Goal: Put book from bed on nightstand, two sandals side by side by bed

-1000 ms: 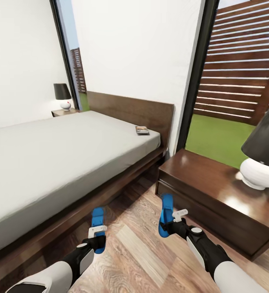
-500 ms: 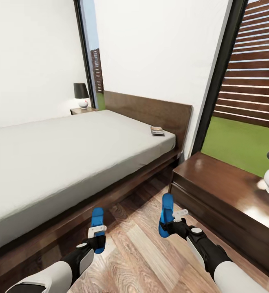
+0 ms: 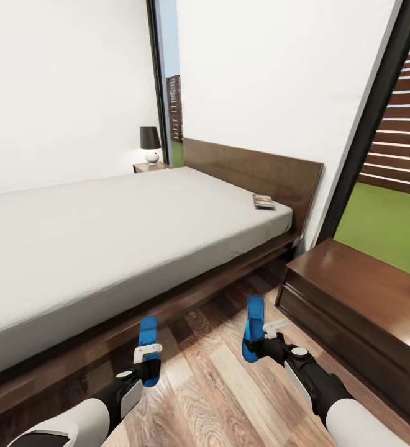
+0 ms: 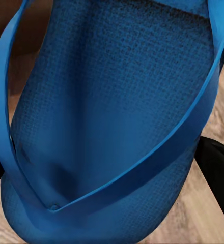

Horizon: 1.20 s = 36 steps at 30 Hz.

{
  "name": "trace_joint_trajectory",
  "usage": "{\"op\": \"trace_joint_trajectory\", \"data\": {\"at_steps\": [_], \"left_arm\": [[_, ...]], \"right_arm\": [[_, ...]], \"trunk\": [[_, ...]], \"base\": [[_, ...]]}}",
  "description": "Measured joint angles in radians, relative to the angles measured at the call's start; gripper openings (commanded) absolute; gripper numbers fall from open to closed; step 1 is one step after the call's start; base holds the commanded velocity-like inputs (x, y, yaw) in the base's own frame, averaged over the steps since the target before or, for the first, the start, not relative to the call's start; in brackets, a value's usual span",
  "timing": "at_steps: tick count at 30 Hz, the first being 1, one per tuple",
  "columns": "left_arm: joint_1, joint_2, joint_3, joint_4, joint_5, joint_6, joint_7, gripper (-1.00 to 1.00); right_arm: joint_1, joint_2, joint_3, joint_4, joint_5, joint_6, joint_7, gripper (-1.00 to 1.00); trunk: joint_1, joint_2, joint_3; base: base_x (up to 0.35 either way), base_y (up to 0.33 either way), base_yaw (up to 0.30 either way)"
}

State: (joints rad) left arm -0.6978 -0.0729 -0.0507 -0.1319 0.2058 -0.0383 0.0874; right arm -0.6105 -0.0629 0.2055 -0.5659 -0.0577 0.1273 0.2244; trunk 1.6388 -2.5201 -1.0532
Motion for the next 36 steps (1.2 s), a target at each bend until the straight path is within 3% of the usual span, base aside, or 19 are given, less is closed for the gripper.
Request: {"op": "trace_joint_trajectory", "data": {"at_steps": [36], "left_arm": [[0.000,0.004,0.000,0.000,0.002,0.000,-0.002,-1.00]], "right_arm": [[0.000,0.000,0.000,0.002,0.001,-0.001,-0.002,-1.00]], "trunk": [[0.000,0.000,0.000]], "base": [[0.000,0.000,0.242]]}}
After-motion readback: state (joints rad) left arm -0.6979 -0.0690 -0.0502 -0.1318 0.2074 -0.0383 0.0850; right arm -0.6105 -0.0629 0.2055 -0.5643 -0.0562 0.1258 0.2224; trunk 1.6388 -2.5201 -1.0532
